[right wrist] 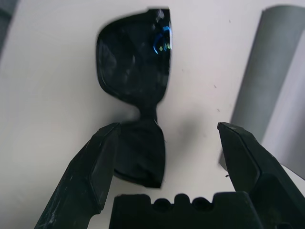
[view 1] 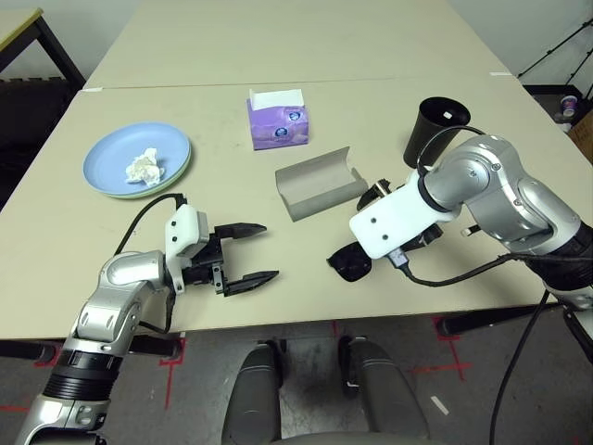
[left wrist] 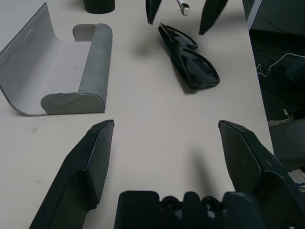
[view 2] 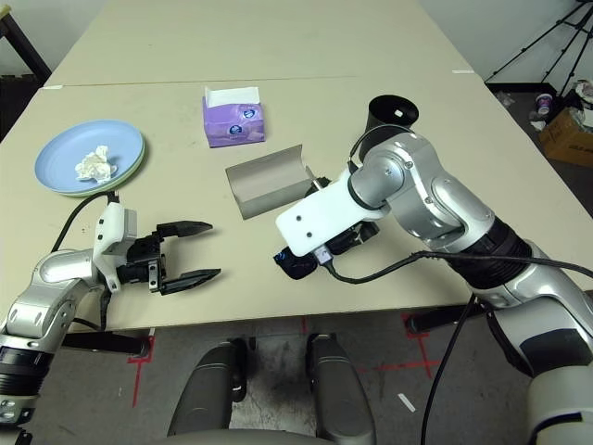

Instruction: Organize and tidy the items on the table.

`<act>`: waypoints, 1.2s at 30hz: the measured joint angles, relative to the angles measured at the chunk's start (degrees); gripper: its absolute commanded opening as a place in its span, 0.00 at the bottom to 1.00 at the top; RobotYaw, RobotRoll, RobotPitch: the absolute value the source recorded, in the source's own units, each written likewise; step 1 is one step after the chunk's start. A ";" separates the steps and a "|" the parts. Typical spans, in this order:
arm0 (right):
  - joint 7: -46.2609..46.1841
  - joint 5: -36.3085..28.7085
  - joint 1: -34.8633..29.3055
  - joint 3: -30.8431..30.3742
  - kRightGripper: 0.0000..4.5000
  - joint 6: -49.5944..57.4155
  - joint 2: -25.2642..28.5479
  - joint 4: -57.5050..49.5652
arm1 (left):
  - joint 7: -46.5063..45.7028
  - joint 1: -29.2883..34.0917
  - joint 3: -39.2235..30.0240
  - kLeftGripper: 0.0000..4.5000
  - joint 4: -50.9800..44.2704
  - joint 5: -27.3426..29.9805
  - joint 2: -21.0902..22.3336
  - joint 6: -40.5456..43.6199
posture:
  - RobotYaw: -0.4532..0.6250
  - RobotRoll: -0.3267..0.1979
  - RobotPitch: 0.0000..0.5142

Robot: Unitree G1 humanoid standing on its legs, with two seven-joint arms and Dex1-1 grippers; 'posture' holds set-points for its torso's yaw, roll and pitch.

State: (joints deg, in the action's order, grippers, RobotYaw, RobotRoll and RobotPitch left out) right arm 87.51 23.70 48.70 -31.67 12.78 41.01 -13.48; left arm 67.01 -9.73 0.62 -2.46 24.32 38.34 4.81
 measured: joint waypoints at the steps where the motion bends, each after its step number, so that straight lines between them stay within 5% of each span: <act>1: 0.07 0.06 -0.02 -0.23 1.00 0.66 -0.17 -0.15 | -0.10 -0.05 0.04 0.99 0.00 0.00 -0.03 0.00 | 0.38 0.62 0.35; 11: 2.06 1.32 0.03 -1.99 1.00 5.81 -0.57 -1.92 | -0.27 -0.82 0.51 0.99 0.05 -0.05 -0.69 -0.01 | 0.38 0.62 0.35; 36: 0.58 4.66 0.92 -3.82 1.00 -3.67 -2.66 6.88 | -1.08 -0.97 0.49 0.99 0.10 -1.28 -1.36 0.21 | 0.40 0.62 0.34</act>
State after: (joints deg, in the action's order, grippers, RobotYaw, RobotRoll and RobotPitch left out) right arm 88.09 28.36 49.62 -35.49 9.10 38.35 -6.59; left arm 65.93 -10.70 1.10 -2.36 23.04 36.98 5.02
